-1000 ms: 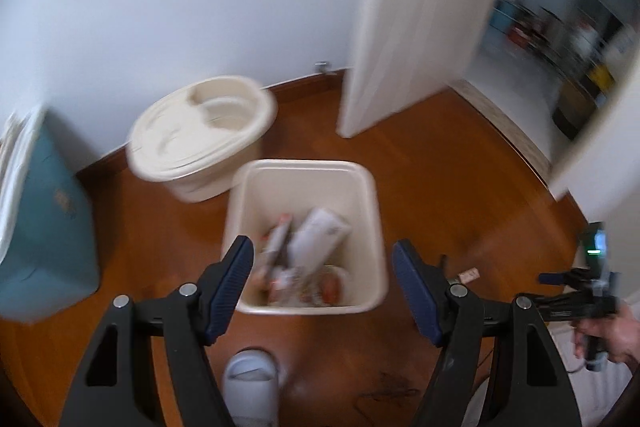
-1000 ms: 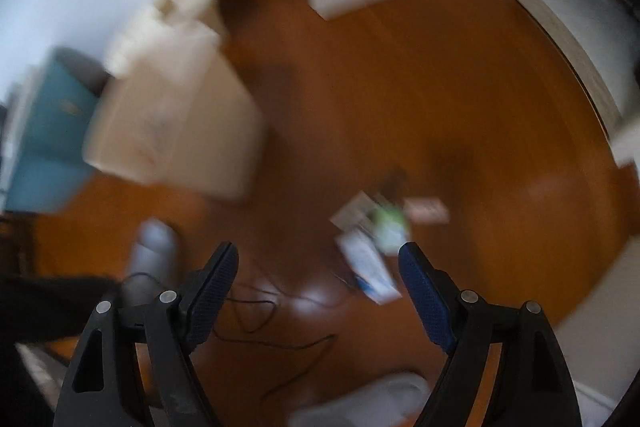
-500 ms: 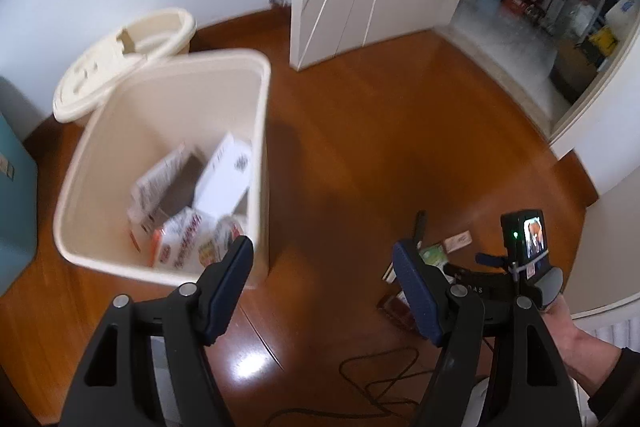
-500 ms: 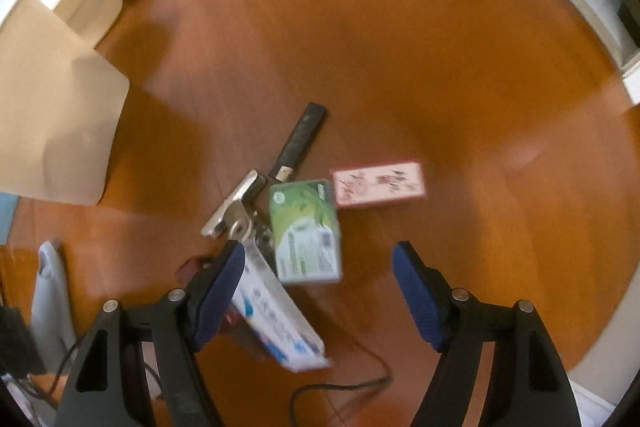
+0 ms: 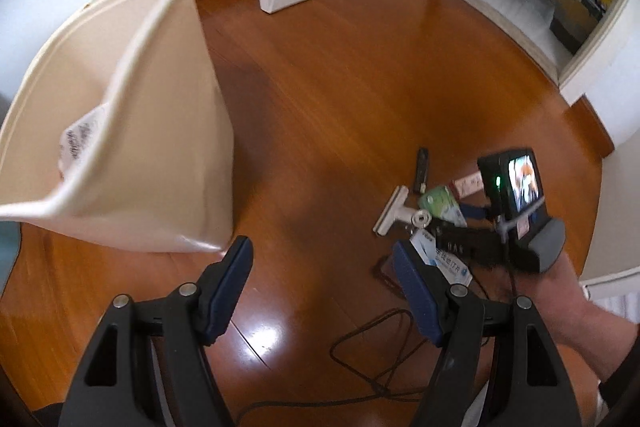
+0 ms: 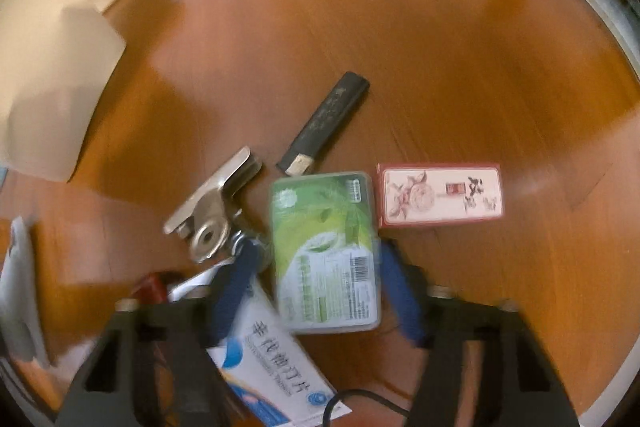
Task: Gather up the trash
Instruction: 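Reach the right tool to the pile and grasp the green-and-white box, then grasp the black stick from the floor with the left tool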
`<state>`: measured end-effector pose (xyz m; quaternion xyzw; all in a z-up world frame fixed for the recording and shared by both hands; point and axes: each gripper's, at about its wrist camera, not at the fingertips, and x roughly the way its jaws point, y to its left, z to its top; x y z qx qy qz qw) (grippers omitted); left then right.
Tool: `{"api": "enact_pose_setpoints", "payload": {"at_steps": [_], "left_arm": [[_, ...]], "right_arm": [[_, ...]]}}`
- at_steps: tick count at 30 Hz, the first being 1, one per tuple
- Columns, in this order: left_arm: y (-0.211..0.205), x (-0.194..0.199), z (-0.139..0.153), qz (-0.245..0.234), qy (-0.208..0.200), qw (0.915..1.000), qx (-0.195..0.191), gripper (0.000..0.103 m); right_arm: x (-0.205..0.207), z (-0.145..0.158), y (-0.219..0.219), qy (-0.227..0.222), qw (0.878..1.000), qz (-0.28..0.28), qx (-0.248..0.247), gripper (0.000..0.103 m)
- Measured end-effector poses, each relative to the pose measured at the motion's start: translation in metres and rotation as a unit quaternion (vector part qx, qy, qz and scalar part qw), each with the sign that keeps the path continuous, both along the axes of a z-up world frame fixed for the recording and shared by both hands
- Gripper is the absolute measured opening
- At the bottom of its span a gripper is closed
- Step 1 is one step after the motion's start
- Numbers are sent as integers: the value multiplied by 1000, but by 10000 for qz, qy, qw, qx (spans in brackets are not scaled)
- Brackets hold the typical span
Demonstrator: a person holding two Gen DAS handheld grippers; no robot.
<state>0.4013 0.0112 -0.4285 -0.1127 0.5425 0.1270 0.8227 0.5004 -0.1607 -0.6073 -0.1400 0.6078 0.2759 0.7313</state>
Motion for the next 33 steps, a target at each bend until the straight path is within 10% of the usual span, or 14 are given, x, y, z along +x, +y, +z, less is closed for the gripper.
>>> {"api": "enact_pose_setpoints", "payload": {"at_steps": [11, 21, 33], "left_arm": [[-30, 12, -51, -303, 345, 9989, 101, 72], [-43, 94, -90, -1196, 751, 9899, -120, 72], [-89, 202, -159, -1992, 1090, 9734, 308, 72]], "right_arm": [[1, -8, -16, -204, 9988, 226, 377, 54], [-17, 77, -134, -643, 9733, -1165, 1869, 54], [-32, 72, -239, -431, 9306, -2806, 2311, 54]]}}
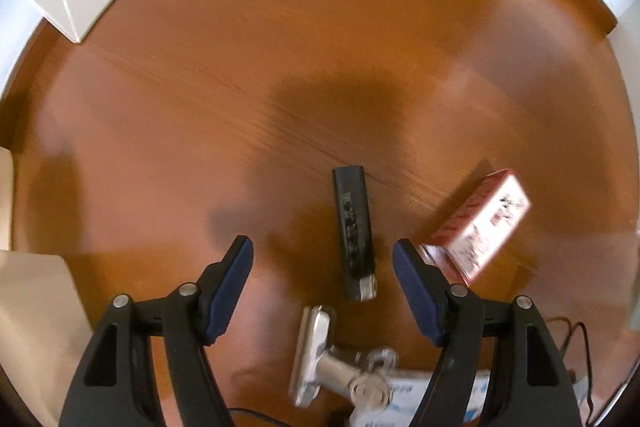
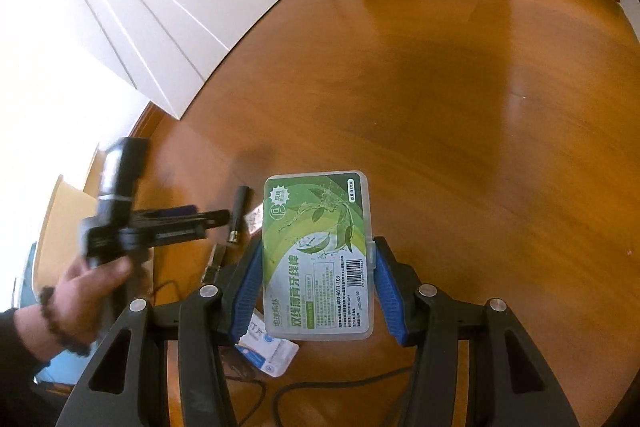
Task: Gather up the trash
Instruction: 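Grasp the black stick from the floor with the left tool, then drop the black stick into the wastebasket with the left tool while the right tool carries the green box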
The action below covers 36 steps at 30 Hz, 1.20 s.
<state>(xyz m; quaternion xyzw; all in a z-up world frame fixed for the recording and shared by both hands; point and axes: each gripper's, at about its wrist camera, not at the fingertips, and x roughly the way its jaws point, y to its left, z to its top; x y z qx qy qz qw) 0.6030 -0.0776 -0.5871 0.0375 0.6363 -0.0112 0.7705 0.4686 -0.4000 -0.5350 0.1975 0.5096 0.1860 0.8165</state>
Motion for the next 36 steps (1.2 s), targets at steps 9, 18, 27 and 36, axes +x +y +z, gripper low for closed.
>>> {"api": "enact_pose_setpoints", "payload": {"at_steps": [9, 18, 27, 36], "left_arm": [[-3, 3, -4, 62, -180, 9995, -244, 29], [0, -6, 12, 86, -391, 9989, -263, 18], [53, -66, 172, 539, -1512, 9827, -920, 18], [191, -169, 334, 1880, -2297, 9533, -553, 18]], "right_arm": [[1, 1, -2, 38, 9999, -140, 70, 55], [2, 2, 3, 78, 9997, -181, 139, 55], [11, 27, 21, -108, 9999, -36, 87, 55], [-1, 161, 77, -558, 9964, 642, 66, 55]]}}
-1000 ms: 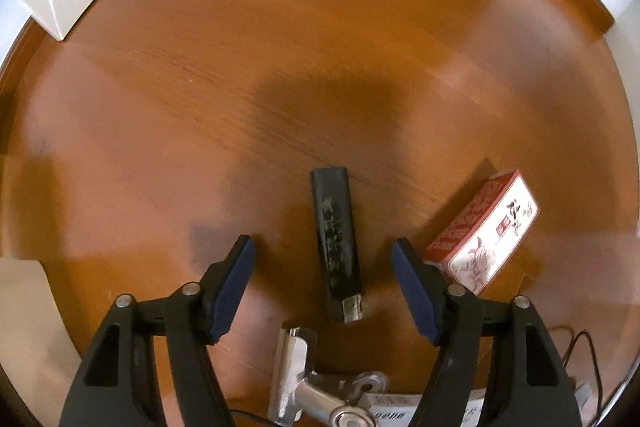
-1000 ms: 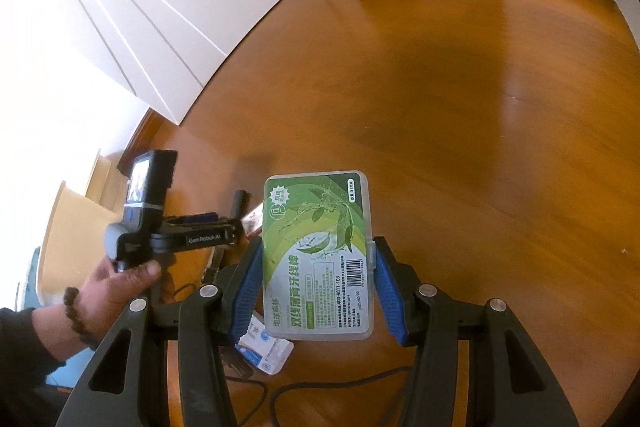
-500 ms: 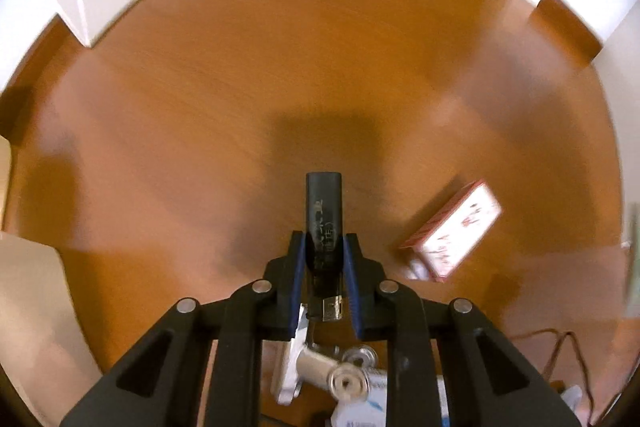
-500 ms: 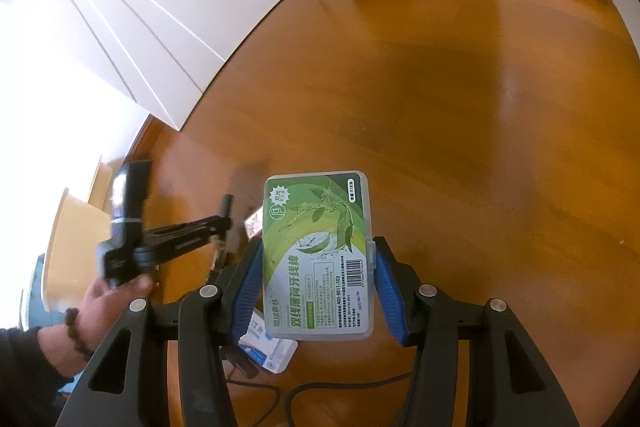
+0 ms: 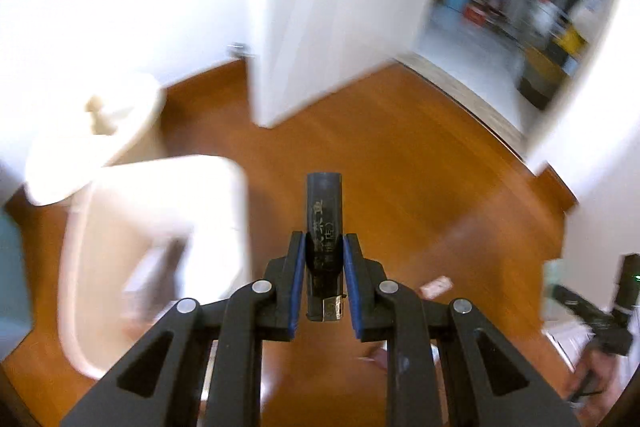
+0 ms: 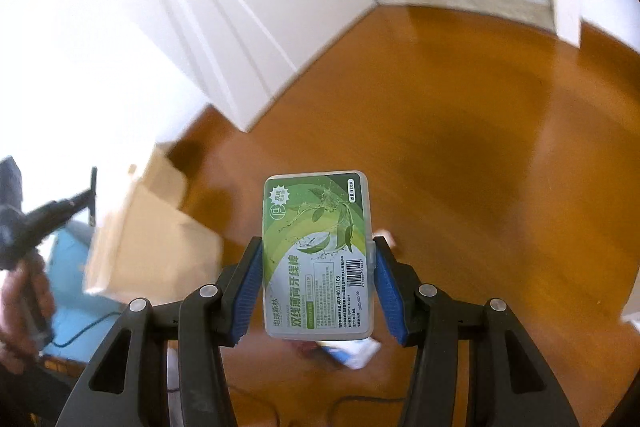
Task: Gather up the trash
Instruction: 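Drop the black stick into the wastebasket with the left tool while the right tool carries the green box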
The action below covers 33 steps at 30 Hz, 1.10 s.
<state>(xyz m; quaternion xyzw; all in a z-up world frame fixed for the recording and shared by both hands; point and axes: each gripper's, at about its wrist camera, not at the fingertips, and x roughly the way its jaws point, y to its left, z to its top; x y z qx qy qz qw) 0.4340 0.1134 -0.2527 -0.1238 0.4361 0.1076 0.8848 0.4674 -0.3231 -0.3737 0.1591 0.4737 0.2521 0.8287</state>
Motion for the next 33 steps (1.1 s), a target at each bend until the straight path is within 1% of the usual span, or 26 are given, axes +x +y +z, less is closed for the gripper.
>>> {"api": "enact_pose_setpoints", "payload": {"at_steps": [1, 2, 3, 5, 6, 8, 9, 12, 13, 15, 16, 17, 18, 19, 20, 22, 24, 26, 28, 30, 31, 33], "left_arm": [[13, -15, 2, 134, 14, 9999, 11, 18], [32, -23, 6, 314, 35, 9995, 36, 18], [39, -29, 5, 409, 73, 9991, 31, 18], [55, -32, -4, 608, 188, 9979, 76, 18], [63, -35, -14, 703, 278, 9970, 156, 18], [68, -35, -30, 713, 521, 9954, 372, 18], [71, -35, -35, 698, 661, 9944, 431, 18], [81, -27, -49, 726, 1089, 9905, 431, 19], [81, -28, -52, 736, 1141, 9898, 426, 19], [81, -33, -44, 713, 1049, 9907, 493, 21], [81, -36, -38, 733, 961, 9913, 527, 28], [84, -41, -35, 758, 904, 9916, 533, 40], [88, -46, -30, 821, 809, 9919, 541, 49], [90, -51, -27, 848, 756, 9920, 549, 72], [92, -56, -21, 845, 643, 9927, 573, 82], [96, -60, -17, 878, 561, 9926, 631, 82], [104, -72, -12, 1063, 546, 9911, 579, 82], [113, -86, -10, 1289, 501, 9896, 407, 82], [125, -101, -10, 1536, 491, 9867, 196, 82], [142, -120, -9, 1967, 465, 9793, -48, 82], [149, -126, -8, 2108, 450, 9764, -125, 82], [161, -138, -6, 2357, 411, 9708, -190, 81]], "right_arm": [[-3, 22, 7, -42, 9999, 81, 50, 55], [-6, 39, 11, -96, 9998, 147, 60, 55], [-9, 55, 16, -167, 9996, 227, 41, 55], [-16, 89, 30, -305, 9986, 430, -13, 55], [-19, 105, 38, -364, 9979, 541, -40, 55], [-25, 134, 53, -440, 9963, 739, -96, 55], [-26, 144, 60, -447, 9956, 820, -117, 55], [-33, 173, 82, -490, 9926, 1074, -274, 55], [-34, 181, 90, -515, 9915, 1149, -319, 55], [-38, 196, 110, -571, 9892, 1299, -374, 55], [-41, 200, 119, -579, 9880, 1374, -394, 55], [-42, 204, 130, -582, 9869, 1445, -425, 55], [-42, 205, 140, -565, 9862, 1496, -433, 55], [-42, 205, 151, -526, 9854, 1556, -437, 55], [-44, 204, 164, -487, 9846, 1619, -453, 55], [-43, 203, 191, -410, 9833, 1711, -458, 55], [-44, 203, 217, -388, 9813, 1826, -466, 55], [-44, 201, 252, -466, 9775, 1990, -531, 55], [-43, 193, 290, -422, 9749, 2116, -542, 55], [-42, 179, 334, -376, 9719, 2254, -570, 55], [-40, 169, 359, -326, 9709, 2301, -576, 55], [-36, 151, 396, -175, 9704, 2337, -580, 55]]}}
